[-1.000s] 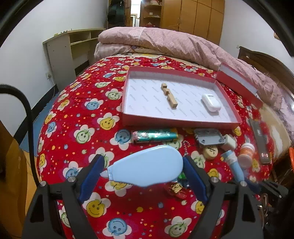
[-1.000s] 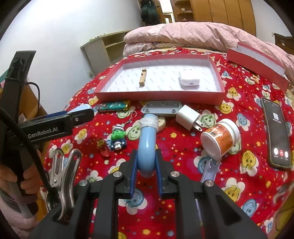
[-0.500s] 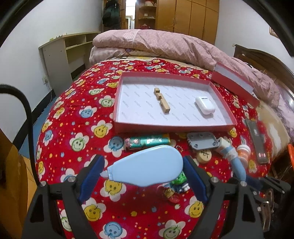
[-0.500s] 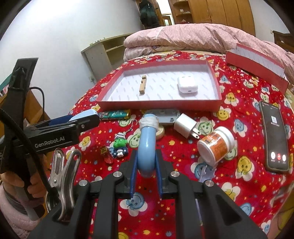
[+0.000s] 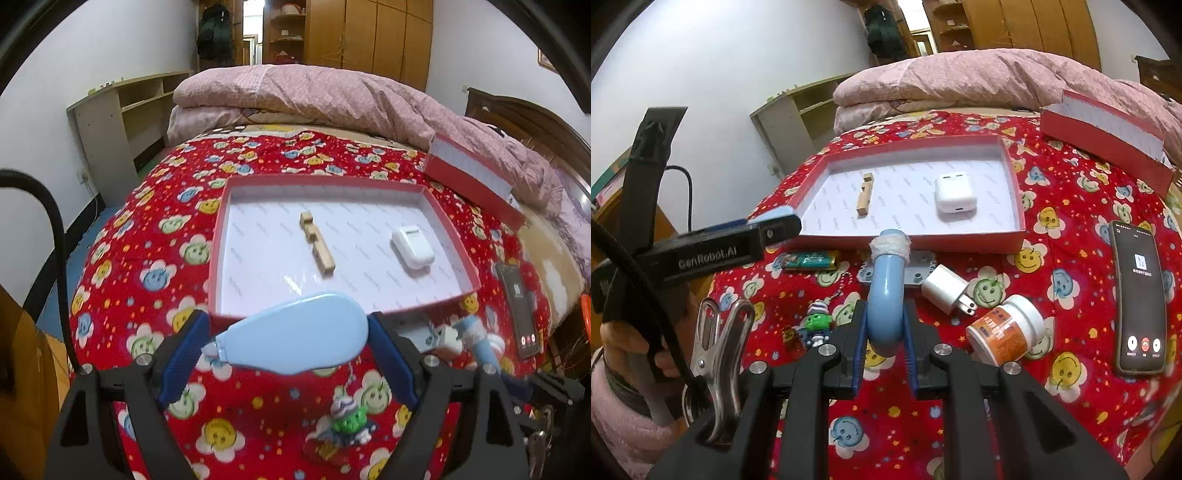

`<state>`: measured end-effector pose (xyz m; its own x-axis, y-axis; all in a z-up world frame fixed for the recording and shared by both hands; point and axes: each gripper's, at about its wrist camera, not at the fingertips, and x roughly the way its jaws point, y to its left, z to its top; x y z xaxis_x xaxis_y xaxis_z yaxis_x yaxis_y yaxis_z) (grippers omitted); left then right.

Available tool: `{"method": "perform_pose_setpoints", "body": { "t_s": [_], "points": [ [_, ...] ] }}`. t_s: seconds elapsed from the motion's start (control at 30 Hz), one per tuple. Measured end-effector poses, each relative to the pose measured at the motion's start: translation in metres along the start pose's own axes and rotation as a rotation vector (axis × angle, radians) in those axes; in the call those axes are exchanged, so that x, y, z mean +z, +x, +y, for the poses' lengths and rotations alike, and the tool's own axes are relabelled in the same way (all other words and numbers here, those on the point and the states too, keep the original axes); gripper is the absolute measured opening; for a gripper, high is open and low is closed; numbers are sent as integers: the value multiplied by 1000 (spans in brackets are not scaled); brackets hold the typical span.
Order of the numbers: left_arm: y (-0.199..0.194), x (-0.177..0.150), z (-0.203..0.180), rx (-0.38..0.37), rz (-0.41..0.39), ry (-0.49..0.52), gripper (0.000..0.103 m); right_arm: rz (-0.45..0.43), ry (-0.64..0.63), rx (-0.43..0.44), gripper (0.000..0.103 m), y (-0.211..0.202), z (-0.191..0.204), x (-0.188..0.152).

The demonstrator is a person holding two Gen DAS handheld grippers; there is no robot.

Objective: Organize rigid objects
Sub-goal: 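Lift both held items and carry them over the white box tray, then lower the blue tube and tape dispenser into the tray and open both grippers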

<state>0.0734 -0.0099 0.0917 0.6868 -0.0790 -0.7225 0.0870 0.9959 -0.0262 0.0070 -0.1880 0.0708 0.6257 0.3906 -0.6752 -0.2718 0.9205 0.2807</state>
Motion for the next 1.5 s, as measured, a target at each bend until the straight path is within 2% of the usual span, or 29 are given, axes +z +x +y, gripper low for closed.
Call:
{"method": "perform_pose_setpoints", "body": {
  "t_s": [0.37,0.97,1.2,1.37,1.5],
  "points": [
    [40,33,-1,24,18,20,89,9,17,-10,19,1,-7,2],
    [84,32,2,42,68,26,89,10,-4,-29,19,4,-8,19],
    [90,32,-3,46,70,52,89,-5,-33,-58,19,4,-11,38],
    [99,31,-4,42,98,35,89,-16,-51,-101,19,10,-18,61],
    [101,29,-8,47,97,60,89,-8,-45,-119,19,22,-27,80]
  ]
}}
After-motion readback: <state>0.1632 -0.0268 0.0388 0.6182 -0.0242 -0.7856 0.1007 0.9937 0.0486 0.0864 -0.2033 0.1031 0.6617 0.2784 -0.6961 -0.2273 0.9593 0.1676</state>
